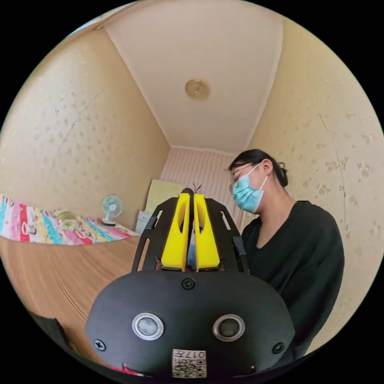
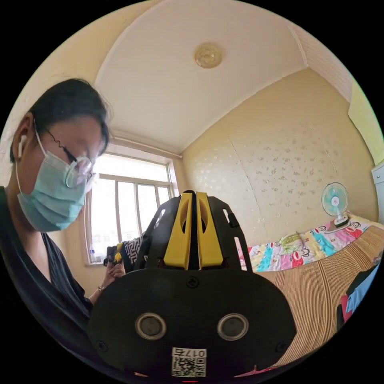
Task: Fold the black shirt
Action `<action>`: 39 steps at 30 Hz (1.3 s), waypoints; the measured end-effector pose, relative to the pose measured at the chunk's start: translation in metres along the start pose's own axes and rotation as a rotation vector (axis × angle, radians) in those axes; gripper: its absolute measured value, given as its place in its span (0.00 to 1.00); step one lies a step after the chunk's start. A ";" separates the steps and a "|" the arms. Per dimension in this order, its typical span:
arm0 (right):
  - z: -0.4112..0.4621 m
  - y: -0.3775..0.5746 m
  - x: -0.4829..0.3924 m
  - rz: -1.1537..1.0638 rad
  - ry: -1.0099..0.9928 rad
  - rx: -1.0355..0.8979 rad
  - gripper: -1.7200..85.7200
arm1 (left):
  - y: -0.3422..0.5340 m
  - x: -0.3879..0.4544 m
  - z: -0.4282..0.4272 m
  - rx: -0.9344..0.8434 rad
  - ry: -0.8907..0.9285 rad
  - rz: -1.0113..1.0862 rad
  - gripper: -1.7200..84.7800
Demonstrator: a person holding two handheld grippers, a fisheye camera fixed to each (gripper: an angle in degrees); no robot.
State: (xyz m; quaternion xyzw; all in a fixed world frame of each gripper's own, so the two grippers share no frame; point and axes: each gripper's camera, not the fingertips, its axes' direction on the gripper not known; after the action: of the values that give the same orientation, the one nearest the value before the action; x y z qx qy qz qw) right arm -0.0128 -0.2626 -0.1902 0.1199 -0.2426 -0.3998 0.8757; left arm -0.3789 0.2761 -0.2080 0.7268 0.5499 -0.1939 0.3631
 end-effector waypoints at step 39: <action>0.150 0.385 0.230 0.234 0.953 -1.120 0.11 | 0.410 -0.336 0.146 -0.971 -0.653 -0.826 0.15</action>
State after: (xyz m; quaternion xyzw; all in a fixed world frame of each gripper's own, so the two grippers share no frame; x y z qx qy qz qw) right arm 0.2854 -0.1884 0.1692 -0.2107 0.3923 -0.2725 0.8529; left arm -0.0837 -0.1073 0.0539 0.1203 0.6675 -0.2564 0.6886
